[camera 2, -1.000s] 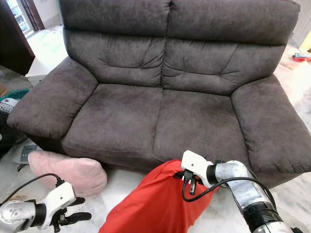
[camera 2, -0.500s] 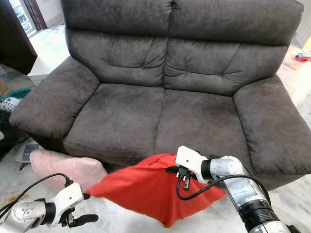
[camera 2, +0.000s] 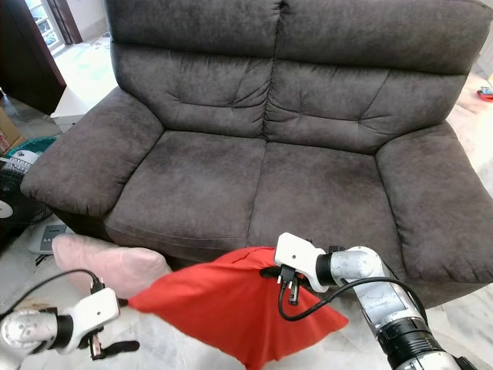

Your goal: Move the pillow to the sofa from floor

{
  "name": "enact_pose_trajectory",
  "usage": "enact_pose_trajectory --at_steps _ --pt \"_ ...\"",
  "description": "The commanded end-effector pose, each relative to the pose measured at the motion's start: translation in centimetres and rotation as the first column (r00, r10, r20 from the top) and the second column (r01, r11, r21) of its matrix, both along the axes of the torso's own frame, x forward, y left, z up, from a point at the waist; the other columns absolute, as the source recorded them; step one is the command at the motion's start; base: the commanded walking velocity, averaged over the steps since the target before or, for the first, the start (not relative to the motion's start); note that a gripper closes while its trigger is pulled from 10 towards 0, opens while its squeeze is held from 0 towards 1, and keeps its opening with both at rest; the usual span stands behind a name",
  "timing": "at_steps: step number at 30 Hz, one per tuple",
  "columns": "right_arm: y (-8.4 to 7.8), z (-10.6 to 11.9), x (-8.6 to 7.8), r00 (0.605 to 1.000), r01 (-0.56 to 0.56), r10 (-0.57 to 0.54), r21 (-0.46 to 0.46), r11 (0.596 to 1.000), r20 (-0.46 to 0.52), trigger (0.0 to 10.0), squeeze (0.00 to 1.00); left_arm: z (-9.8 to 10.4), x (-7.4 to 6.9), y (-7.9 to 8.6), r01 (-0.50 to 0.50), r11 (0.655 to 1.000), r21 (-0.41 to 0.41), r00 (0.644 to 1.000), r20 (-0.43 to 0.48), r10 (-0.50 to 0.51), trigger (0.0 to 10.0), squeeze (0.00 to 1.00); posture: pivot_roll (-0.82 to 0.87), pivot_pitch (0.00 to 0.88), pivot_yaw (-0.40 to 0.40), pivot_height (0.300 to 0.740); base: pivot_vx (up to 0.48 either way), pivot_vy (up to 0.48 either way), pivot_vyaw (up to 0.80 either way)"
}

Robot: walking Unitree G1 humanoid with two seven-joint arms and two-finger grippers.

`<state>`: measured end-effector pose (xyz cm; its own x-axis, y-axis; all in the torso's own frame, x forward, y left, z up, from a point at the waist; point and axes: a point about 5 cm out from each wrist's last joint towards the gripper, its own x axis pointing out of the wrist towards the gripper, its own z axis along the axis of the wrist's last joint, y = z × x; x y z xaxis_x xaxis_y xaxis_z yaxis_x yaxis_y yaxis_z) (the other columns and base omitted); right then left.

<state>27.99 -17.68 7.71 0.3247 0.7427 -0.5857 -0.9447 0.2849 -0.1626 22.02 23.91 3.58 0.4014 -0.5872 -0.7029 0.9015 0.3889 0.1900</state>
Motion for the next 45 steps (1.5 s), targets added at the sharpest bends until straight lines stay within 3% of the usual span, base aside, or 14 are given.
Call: enact_pose_trajectory --at_steps 1,10,11,18,22,26,32,35,41,45 --pt "0.6 2.5 0.7 0.994 -0.035 0.030 0.048 0.998 0.101 10.0 0.00 0.8 0.3 0.7 0.011 1.000 0.013 1.000 0.000 -0.011 10.0 1.00 0.19 0.041 -0.023 0.740 0.000 0.000 0.00" --pt "2.0 4.0 0.9 0.988 -0.077 0.064 0.090 0.993 0.141 10.0 0.00 -1.8 0.0 0.3 -0.035 0.998 0.043 0.999 -0.012 0.036 10.0 1.00 0.18 0.034 -0.027 0.740 0.000 0.000 0.00" --pt "2.1 4.1 0.9 0.986 -0.085 0.071 0.086 0.993 0.149 10.0 0.00 -2.2 0.1 -0.1 -0.064 0.998 0.013 0.998 -0.012 0.064 10.0 0.00 0.17 0.033 -0.026 0.740 0.000 0.000 0.00" --pt "3.0 4.7 0.7 0.982 -0.117 0.100 0.101 0.988 0.163 10.0 0.00 -2.6 0.6 -1.3 -0.068 0.998 0.012 0.997 0.026 0.067 10.0 0.00 0.17 0.032 -0.031 0.740 0.000 0.000 0.00" --pt "3.1 5.0 0.7 0.980 -0.125 0.106 0.102 0.987 0.170 10.0 0.00 -2.7 0.9 -1.0 -0.075 0.997 0.028 0.996 0.041 0.073 10.0 0.00 0.17 0.033 -0.031 0.740 0.000 0.000 0.00" --pt "3.1 5.1 0.7 0.979 -0.124 0.106 0.095 0.988 0.175 10.0 0.00 -3.0 0.5 -0.8 -0.073 0.997 0.027 0.997 0.016 0.073 10.0 0.00 0.17 0.033 -0.031 0.740 0.000 0.000 0.00" --pt "3.5 5.4 0.8 0.976 -0.130 0.110 0.099 0.987 0.186 10.0 0.00 -4.2 -1.0 -1.4 -0.059 0.998 -0.021 0.994 -0.094 0.056 10.0 0.00 0.17 0.035 -0.031 0.740 0.000 0.000 0.00" --pt "3.7 5.6 0.8 0.975 -0.133 0.112 0.104 0.986 0.191 10.0 0.00 -4.7 -1.4 -1.1 -0.032 0.999 0.042 0.995 -0.089 0.036 10.0 0.00 0.17 0.035 -0.030 0.740 0.000 0.000 0.00" --pt "3.6 6.0 0.8 0.973 -0.132 0.107 0.110 0.985 0.204 10.0 0.00 -5.1 -0.7 0.0 -0.095 0.984 0.151 0.995 0.016 0.093 10.0 0.00 0.17 0.034 -0.028 0.740 0.000 0.000 0.00" --pt "3.6 6.1 0.8 0.972 -0.130 0.104 0.112 0.985 0.212 10.0 0.00 -5.1 -0.1 0.3 -0.140 0.974 0.179 0.989 0.075 0.128 10.0 0.00 0.17 0.034 -0.028 0.740 0.000 0.000 0.00"
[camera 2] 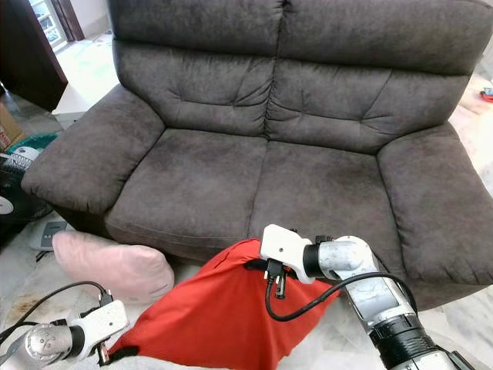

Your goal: Move the pillow to the sofa from floor

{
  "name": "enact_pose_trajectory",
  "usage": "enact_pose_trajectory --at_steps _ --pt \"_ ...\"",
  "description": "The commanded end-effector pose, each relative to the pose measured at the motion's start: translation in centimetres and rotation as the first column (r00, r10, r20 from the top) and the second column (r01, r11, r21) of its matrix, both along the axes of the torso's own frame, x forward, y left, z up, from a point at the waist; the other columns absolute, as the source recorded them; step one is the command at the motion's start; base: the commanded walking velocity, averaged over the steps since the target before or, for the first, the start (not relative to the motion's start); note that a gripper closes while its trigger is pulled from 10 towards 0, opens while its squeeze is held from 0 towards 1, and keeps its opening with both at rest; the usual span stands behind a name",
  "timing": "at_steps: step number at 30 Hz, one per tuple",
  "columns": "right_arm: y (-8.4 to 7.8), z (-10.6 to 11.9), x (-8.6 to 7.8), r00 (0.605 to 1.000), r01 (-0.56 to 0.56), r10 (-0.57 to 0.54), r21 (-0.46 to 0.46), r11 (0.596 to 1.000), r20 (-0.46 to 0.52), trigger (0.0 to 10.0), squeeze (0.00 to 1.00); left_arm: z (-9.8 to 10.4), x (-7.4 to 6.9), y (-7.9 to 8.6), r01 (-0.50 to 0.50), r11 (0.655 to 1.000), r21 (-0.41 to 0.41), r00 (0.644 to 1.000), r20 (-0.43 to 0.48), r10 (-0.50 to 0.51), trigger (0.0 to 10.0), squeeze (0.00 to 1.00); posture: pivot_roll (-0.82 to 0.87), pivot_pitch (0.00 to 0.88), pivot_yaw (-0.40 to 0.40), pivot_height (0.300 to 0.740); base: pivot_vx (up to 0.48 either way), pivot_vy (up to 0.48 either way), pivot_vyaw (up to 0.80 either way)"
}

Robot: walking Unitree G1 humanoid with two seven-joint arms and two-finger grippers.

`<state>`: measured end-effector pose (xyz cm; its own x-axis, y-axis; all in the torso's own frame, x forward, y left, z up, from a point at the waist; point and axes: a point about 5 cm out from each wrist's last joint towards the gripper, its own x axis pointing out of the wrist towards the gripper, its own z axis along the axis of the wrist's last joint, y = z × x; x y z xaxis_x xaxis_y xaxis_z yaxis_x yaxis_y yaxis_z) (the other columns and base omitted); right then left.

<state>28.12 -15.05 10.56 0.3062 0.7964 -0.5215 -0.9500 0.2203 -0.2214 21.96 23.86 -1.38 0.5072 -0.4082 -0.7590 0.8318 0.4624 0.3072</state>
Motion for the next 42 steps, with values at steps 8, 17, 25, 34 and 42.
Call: enact_pose_trajectory --at_steps 8,17,25,34,42 --pt "1.1 3.4 0.7 0.991 -0.050 0.039 0.080 0.996 0.128 10.0 0.00 -0.4 0.1 -0.6 -0.023 0.999 -0.034 0.999 0.023 0.024 10.0 0.00 0.17 0.035 -0.031 0.740 0.000 0.000 0.00" --pt "1.0 3.5 0.6 0.991 -0.050 0.039 0.078 0.996 0.131 10.0 0.00 -1.0 0.0 -0.6 -0.035 0.999 0.001 0.998 0.048 0.035 10.0 0.00 0.17 0.035 -0.032 0.740 0.000 0.000 0.00" --pt "1.1 3.5 0.6 0.991 -0.051 0.041 0.078 0.996 0.129 10.0 0.00 -0.5 1.3 0.7 -0.130 0.986 0.104 0.979 0.170 0.111 10.0 0.00 0.17 0.035 -0.035 0.740 0.000 0.000 0.00" --pt "1.2 3.7 0.6 0.991 -0.055 0.045 0.079 0.995 0.129 10.0 0.00 -0.5 2.1 -0.8 -0.150 0.988 0.027 0.970 0.199 0.142 10.0 0.00 0.16 0.032 -0.036 0.740 0.000 0.000 0.00" --pt "1.1 3.6 0.5 0.991 -0.056 0.046 0.078 0.995 0.125 10.0 0.00 -0.5 2.2 -1.4 -0.137 0.990 -0.023 0.971 0.192 0.139 10.0 0.00 0.16 0.036 -0.037 0.740 0.000 0.000 0.00"
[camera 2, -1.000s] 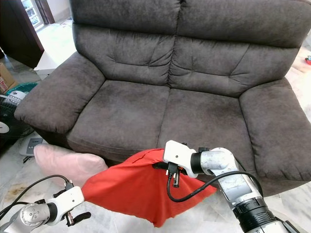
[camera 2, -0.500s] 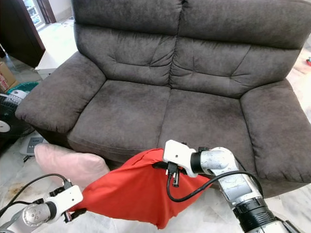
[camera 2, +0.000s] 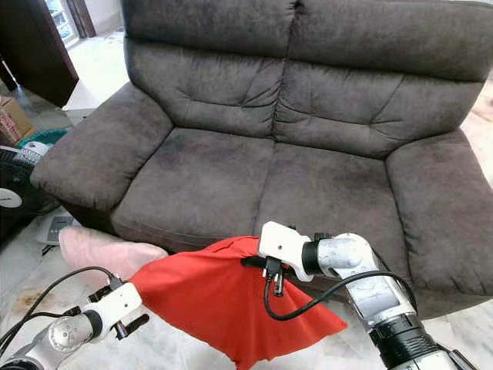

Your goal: Move the pillow to the sofa from floor

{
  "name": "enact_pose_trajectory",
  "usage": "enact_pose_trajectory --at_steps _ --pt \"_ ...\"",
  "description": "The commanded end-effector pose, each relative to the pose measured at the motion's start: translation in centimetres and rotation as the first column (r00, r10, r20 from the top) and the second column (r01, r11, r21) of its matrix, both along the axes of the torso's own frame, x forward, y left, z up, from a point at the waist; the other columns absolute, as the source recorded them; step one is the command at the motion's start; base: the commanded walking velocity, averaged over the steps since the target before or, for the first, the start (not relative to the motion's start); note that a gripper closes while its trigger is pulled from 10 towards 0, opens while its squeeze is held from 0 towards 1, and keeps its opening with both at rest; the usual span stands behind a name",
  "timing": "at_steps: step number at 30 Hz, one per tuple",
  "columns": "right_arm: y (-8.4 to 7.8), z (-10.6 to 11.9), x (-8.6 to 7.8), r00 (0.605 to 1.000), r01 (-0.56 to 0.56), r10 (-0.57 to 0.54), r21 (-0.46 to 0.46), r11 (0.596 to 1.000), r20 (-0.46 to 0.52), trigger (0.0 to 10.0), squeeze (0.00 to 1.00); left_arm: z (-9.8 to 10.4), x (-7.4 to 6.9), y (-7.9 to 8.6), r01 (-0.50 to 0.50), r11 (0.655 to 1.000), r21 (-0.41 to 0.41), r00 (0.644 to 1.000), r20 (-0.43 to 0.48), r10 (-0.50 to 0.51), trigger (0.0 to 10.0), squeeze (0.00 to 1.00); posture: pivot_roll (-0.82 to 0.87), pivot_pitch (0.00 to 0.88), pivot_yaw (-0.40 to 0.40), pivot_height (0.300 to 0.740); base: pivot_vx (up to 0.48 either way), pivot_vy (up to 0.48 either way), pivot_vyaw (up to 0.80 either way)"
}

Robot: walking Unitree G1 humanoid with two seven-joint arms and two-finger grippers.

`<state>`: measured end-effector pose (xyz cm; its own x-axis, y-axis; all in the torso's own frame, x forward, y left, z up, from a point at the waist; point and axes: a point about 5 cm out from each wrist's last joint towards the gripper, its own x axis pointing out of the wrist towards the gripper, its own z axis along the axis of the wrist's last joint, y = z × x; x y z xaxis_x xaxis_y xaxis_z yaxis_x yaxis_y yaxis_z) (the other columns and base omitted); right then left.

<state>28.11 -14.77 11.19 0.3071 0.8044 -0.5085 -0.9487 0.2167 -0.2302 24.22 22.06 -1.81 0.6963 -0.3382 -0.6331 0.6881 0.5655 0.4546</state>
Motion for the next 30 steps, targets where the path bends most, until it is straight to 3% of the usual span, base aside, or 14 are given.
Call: enact_pose_trajectory --at_steps 1,5,13,19,21,30 --pt "0.9 3.0 0.5 0.993 -0.049 0.041 0.068 0.996 0.112 10.0 0.00 0.0 -0.1 0.5 -0.011 1.000 0.006 1.000 -0.004 0.011 10.0 0.00 0.16 0.036 -0.037 0.740 0.000 0.000 0.00" --pt "0.9 3.0 0.4 0.993 -0.053 0.045 0.069 0.996 0.111 10.0 0.00 0.4 0.2 1.0 -0.017 0.999 0.031 0.999 0.031 0.016 10.0 0.00 0.16 0.039 -0.037 0.740 0.000 0.000 0.00" --pt "1.1 2.8 0.3 0.993 -0.057 0.050 0.068 0.996 0.104 10.0 0.00 2.3 1.7 1.0 -0.003 1.000 -0.020 0.991 0.136 0.005 10.0 0.00 0.16 0.043 -0.039 0.740 0.000 0.000 0.00" --pt "1.2 2.8 0.3 0.993 -0.063 0.055 0.067 0.996 0.103 10.0 0.00 1.9 1.5 0.6 0.001 0.997 -0.080 0.998 0.065 0.004 10.0 0.00 0.16 0.045 -0.043 0.740 0.000 0.000 0.00" --pt "1.1 2.9 0.4 0.993 -0.063 0.056 0.064 0.996 0.105 10.0 0.00 1.8 1.6 0.3 -0.033 0.989 -0.146 0.998 0.043 0.039 10.0 0.00 0.15 0.046 -0.046 0.740 0.000 0.000 0.00" --pt "0.3 3.1 0.1 0.993 -0.068 0.063 0.048 0.997 0.097 10.0 0.00 2.1 1.8 0.8 -0.072 0.972 -0.223 0.997 0.008 0.076 10.0 0.00 0.14 0.047 -0.048 0.740 0.000 0.000 0.00"
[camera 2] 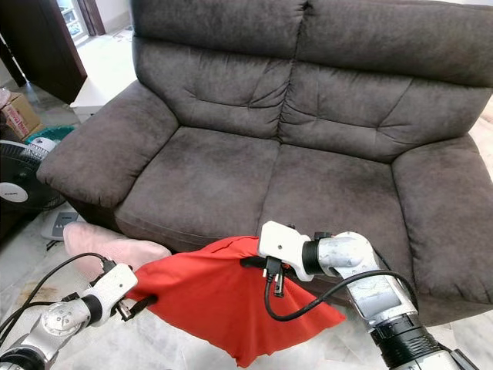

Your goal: Move the pillow to the sofa from floor

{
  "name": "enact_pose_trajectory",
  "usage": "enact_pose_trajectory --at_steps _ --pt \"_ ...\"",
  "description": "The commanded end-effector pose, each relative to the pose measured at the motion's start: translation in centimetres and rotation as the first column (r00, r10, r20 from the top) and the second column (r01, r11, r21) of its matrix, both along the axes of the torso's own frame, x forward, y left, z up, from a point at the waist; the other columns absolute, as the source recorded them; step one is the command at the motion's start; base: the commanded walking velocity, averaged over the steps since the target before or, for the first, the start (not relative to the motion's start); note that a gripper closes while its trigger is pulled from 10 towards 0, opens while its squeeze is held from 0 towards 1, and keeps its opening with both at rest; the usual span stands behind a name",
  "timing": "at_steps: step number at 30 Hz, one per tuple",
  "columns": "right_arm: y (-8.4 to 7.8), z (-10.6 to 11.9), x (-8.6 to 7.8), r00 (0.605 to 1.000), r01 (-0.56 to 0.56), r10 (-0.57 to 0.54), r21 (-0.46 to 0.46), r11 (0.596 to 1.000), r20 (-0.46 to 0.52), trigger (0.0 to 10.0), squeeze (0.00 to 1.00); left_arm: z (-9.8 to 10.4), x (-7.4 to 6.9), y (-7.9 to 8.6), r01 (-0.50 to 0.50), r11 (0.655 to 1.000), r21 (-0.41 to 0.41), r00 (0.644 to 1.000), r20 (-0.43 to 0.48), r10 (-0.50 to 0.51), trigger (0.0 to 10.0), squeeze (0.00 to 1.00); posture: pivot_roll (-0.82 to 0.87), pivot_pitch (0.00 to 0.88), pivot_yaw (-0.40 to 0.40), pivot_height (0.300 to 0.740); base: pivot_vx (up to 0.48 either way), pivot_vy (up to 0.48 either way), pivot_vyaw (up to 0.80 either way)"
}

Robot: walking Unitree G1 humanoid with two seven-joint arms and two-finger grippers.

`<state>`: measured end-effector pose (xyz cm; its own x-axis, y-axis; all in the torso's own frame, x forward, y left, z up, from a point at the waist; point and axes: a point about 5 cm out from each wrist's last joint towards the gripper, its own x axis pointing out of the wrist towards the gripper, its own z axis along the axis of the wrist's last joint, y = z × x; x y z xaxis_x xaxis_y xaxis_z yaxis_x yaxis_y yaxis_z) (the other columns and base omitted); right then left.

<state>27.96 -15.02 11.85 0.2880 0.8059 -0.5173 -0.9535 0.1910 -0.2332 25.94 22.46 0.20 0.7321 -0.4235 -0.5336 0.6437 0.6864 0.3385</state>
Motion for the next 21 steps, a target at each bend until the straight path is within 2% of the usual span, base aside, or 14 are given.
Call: enact_pose_trajectory --at_steps 1,5,7,12,17,19,21 --pt "0.3 2.3 0.1 0.994 -0.056 0.052 0.043 0.998 0.092 10.0 0.00 0.2 0.0 0.4 -0.014 0.999 -0.030 1.000 -0.017 0.014 10.0 0.00 0.15 0.047 -0.049 0.740 0.000 0.000 0.00" --pt "0.2 2.0 -0.1 0.994 -0.084 0.083 0.020 0.996 0.071 10.0 0.00 0.1 -0.1 0.3 0.009 0.998 -0.065 0.999 -0.047 -0.012 10.0 0.00 0.15 0.045 -0.053 0.740 0.000 0.000 0.00" --pt "0.3 1.9 -0.1 0.993 -0.103 0.103 0.001 0.995 0.063 10.0 0.00 -0.1 -0.4 0.0 0.028 0.994 -0.108 0.996 -0.086 -0.037 10.0 0.00 0.15 0.044 -0.053 0.740 0.000 0.000 0.00" --pt "0.6 2.4 -0.2 0.990 -0.133 0.132 0.007 0.991 0.058 10.0 0.00 -0.4 -0.8 -0.4 0.057 0.987 -0.148 0.986 -0.146 -0.079 10.0 0.00 0.15 0.043 -0.053 0.740 0.000 0.000 0.00" --pt "0.4 2.5 -0.3 0.988 -0.146 0.146 -0.010 0.989 0.055 10.0 0.00 -0.8 -1.1 0.1 0.080 0.992 -0.098 0.977 -0.187 -0.098 10.0 0.00 0.14 0.040 -0.053 0.740 0.000 0.000 0.00" --pt "0.3 2.5 -0.5 0.987 -0.151 0.151 -0.011 0.989 0.051 10.0 0.00 -1.2 -1.7 0.2 0.152 0.988 -0.030 0.961 -0.227 -0.155 10.0 0.00 0.14 0.039 -0.053 0.740 0.000 0.000 0.00" --pt "0.3 2.5 -0.6 0.987 -0.153 0.153 -0.012 0.988 0.048 10.0 0.00 -1.5 -2.1 0.1 0.194 0.981 -0.020 0.947 -0.256 -0.193 10.0 0.00 0.14 0.038 -0.053 0.740 0.000 0.000 0.00"
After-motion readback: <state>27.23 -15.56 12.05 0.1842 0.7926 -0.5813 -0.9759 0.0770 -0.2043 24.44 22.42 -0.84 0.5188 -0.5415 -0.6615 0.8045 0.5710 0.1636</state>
